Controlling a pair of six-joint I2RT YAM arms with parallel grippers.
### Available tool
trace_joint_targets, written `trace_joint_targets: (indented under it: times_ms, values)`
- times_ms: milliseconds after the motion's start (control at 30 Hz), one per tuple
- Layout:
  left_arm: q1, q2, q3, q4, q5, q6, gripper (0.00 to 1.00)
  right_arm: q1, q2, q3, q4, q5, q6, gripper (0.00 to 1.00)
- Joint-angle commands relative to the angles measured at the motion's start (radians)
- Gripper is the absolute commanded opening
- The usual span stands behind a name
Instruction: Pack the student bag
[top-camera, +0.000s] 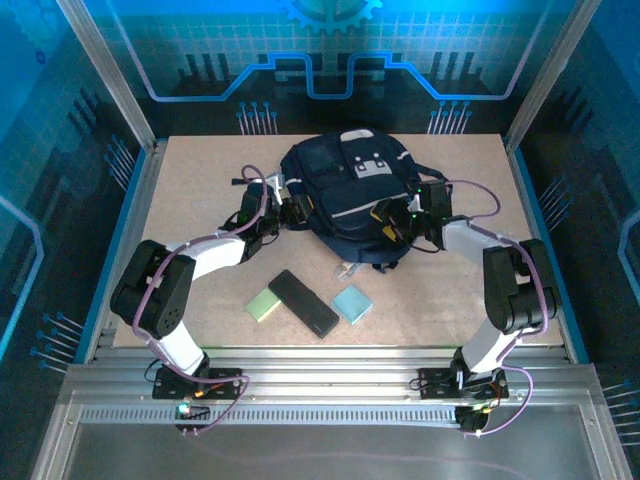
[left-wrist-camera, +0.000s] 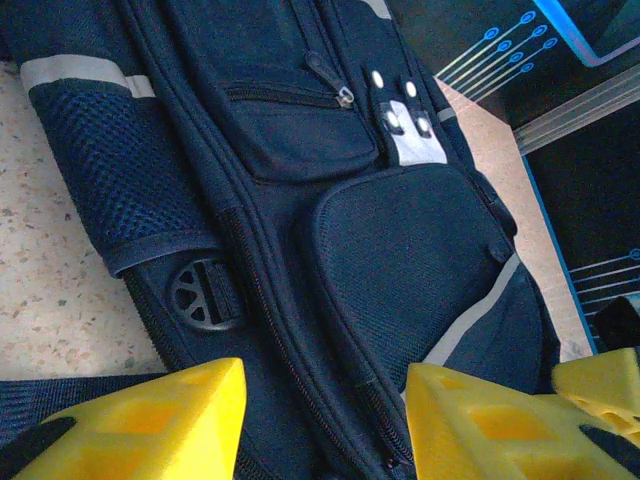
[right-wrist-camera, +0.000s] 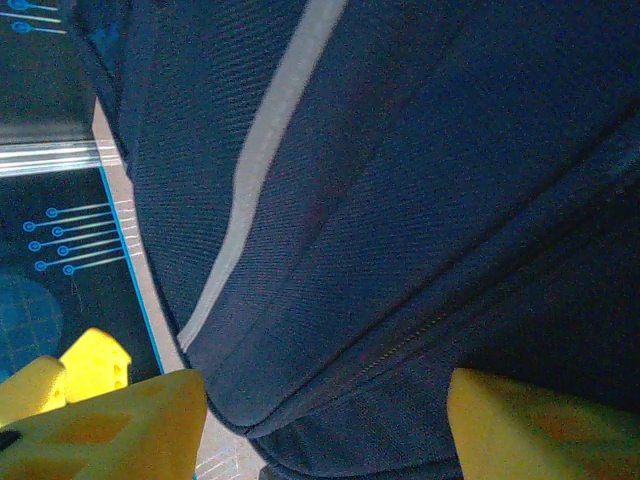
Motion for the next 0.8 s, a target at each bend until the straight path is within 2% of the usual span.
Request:
trace_joint_targets:
  times_ms: [0,200,267,400,533,567,600,667,767]
  values:
    - [-0.005,-0.039,0.004,-0.014,0.030,0.018,0.47,0.023,0.005,-0.054,0.019,-0.020,0.080,0.67]
    - [-0.008,-0.031,0.019,-0.037,0.048,0.027,0.48,0.048,-0.104,-0.049,-0.186,0.048,0.004,0.72]
    - [-0.010,-0.022,0.021,-0.028,0.055,0.021,0.48,0.040,-0.103,-0.067,-0.203,0.078,0.003,0.73]
    - [-0.029,-0.004,0.034,-0.019,0.068,0.014,0.49,0.001,0.000,-0.044,-0.101,0.115,0.021,0.73]
    - [-0.052,0.004,0.058,-0.048,0.093,0.024,0.49,-0.019,0.160,0.119,-0.072,0.124,0.008,0.70]
    - [-0.054,0.002,0.059,-0.053,0.098,0.029,0.49,-0.019,0.185,0.155,-0.074,0.120,0.004,0.67]
    - [-0.055,-0.001,0.056,-0.058,0.102,0.029,0.49,-0.019,0.195,0.177,-0.074,0.120,0.000,0.58]
    - [-0.055,-0.014,0.053,-0.076,0.107,0.048,0.49,-0.020,0.185,0.203,-0.075,0.119,-0.009,0.34]
    - [-0.054,-0.028,0.060,-0.119,0.137,0.142,0.49,-0.029,0.141,0.251,-0.108,0.120,-0.055,0.12]
